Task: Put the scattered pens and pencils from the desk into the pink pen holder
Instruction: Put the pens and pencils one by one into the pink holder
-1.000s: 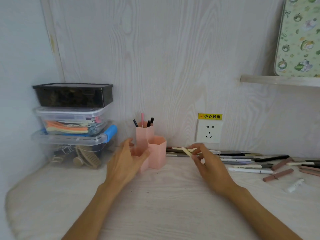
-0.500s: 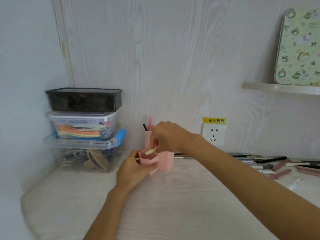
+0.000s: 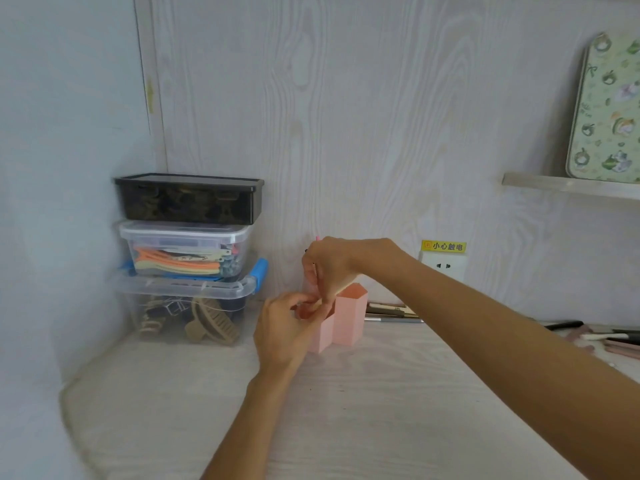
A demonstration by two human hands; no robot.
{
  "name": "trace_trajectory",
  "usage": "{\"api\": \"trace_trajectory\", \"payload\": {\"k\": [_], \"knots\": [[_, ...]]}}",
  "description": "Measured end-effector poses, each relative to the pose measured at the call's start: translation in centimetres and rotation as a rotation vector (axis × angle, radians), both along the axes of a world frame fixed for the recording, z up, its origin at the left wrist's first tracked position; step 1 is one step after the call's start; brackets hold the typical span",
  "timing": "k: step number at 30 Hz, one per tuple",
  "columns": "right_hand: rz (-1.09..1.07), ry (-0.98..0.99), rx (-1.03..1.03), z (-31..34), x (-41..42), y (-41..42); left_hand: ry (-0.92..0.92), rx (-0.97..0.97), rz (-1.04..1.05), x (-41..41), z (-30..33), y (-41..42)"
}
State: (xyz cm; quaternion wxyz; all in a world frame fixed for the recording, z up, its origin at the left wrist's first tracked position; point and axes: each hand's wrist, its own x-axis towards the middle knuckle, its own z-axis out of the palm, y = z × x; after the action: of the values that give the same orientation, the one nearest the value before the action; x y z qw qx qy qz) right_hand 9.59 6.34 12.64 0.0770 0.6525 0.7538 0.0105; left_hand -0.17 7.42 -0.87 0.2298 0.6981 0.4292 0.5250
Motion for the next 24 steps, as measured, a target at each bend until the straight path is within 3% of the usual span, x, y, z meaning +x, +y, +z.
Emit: {"api": "trace_trajectory", "payload": {"k": [3,5,10,16,21,24], "knots": [[-0.028,0.309,-0.008,0.8,0.8,-0.7,0.001,0.051,0.079,-0.1,-0.3,0.4],[-0.043,0.480,0.107,1.4,1.8,-1.4,0.072,0.058,0.181,-0.2,-0.5,0.5],[-0.142,0.590,0.488,-0.6,6.3,-3.1,0.123,-0.017,0.217,0.1,-0.6,0.5],[-0.375,0.597,0.538,-8.8,10.9,-3.6,0.100,-0.057,0.203,0.2,-0.4,0.6],[-0.276,0.487,0.469,-14.8,11.5,-3.4,0.009,-0.131,0.161,0.3,-0.2,0.6],[-0.250,0.419,0.514,-16.1,11.4,-3.4,-0.177,-0.313,0.037,0.5,0.4,0.4]]}}
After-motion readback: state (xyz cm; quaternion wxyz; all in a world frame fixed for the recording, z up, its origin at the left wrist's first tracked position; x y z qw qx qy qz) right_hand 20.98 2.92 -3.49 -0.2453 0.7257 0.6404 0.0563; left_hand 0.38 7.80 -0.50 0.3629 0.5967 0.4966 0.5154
